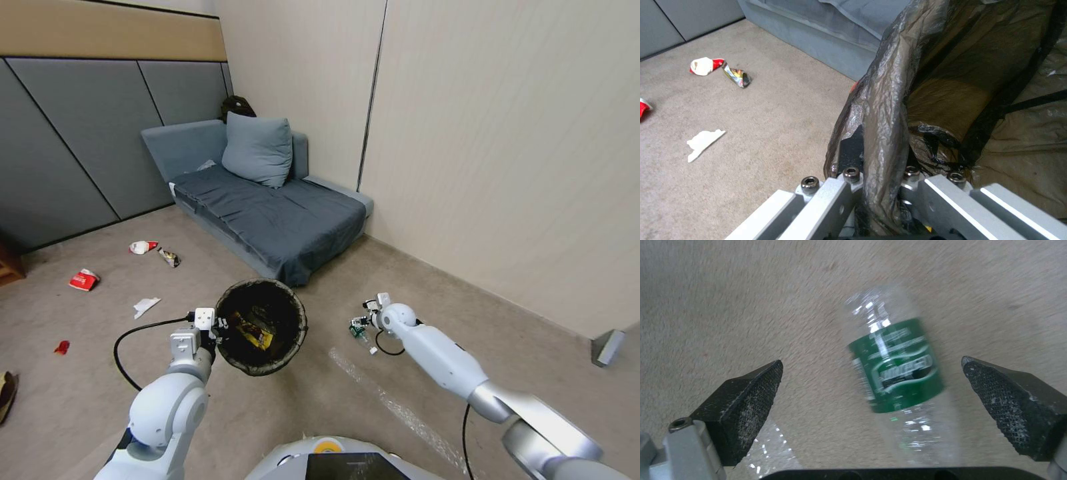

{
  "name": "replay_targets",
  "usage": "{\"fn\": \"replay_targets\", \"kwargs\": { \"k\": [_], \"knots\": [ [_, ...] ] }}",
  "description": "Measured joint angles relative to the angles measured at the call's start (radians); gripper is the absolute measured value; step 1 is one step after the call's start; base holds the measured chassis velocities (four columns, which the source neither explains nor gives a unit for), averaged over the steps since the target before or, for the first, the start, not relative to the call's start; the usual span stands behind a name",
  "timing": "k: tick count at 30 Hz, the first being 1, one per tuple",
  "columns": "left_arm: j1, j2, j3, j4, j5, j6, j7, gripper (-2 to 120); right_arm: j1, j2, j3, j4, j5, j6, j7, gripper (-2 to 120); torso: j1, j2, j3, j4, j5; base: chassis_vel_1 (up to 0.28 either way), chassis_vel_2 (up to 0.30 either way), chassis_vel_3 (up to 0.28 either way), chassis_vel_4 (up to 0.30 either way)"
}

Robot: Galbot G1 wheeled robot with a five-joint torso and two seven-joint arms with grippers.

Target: Pick up the trash bin, then pick up the garbage from the floor and place it into the trash bin.

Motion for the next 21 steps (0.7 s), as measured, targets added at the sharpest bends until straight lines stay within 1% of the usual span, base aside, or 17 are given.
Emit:
{"fn": "replay_targets", "kwargs": {
  "k": [3,6,7,9,10,12,16,21],
  "knots": [
    [0.003,-0.005,0.0,0.0,0.003,0.0,0.002,0,0.0,0.022,0.001,-0.029,-0.018,0.0,-0.007,100,0.0,0.0,0.0,0.0001,0.0004,0.0,0.0,0.0,0.0],
    [0.003,-0.007,0.0,0.0,0.004,0.0,0.003,0,-0.003,0.039,0.003,-0.048,-0.03,0.001,-0.008,100,0.0,0.0,0.0,0.0,-0.0004,0.0,0.0,0.0,0.0],
    [0.002,-0.007,0.0,0.0,0.004,0.0,0.004,0,-0.005,0.048,0.003,-0.059,-0.036,0.001,-0.012,100,0.0,0.0,0.0,-0.0001,0.0004,0.0,0.0,0.0,0.0],
    [0.0,-0.008,0.0,0.001,0.004,0.0,0.004,0,-0.005,0.059,0.007,-0.076,-0.049,0.001,-0.017,100,0.0,0.0,0.0,-0.0002,0.0002,0.0,0.0,0.0,0.0],
    [-0.001,-0.01,0.0,0.002,0.004,0.0,0.004,0,-0.005,0.071,0.012,-0.094,-0.064,0.001,-0.022,100,0.0,0.0,0.0,-0.0002,-0.0001,0.0,0.0,0.0,0.0],
    [-0.002,-0.012,0.0,0.003,0.005,0.0,0.006,0,-0.005,0.094,0.026,-0.135,-0.097,0.001,-0.035,100,0.0,0.0,0.0,0.0,0.0004,0.0,0.0,0.0,0.0],
    [0.001,-0.01,-0.007,0.004,0.007,0.0,0.009,0,-0.004,0.105,0.041,-0.18,-0.142,0.002,-0.054,100,0.0,0.0,0.0,-0.0001,0.0002,0.0,0.0,0.0,0.0],
    [0.003,-0.012,-0.01,0.004,0.008,0.0,0.01,0,-0.004,0.092,0.043,-0.185,-0.155,0.006,-0.062,100,0.0,0.0,0.0,-0.0002,0.0,0.0,0.0,0.0,0.0]
  ]
}}
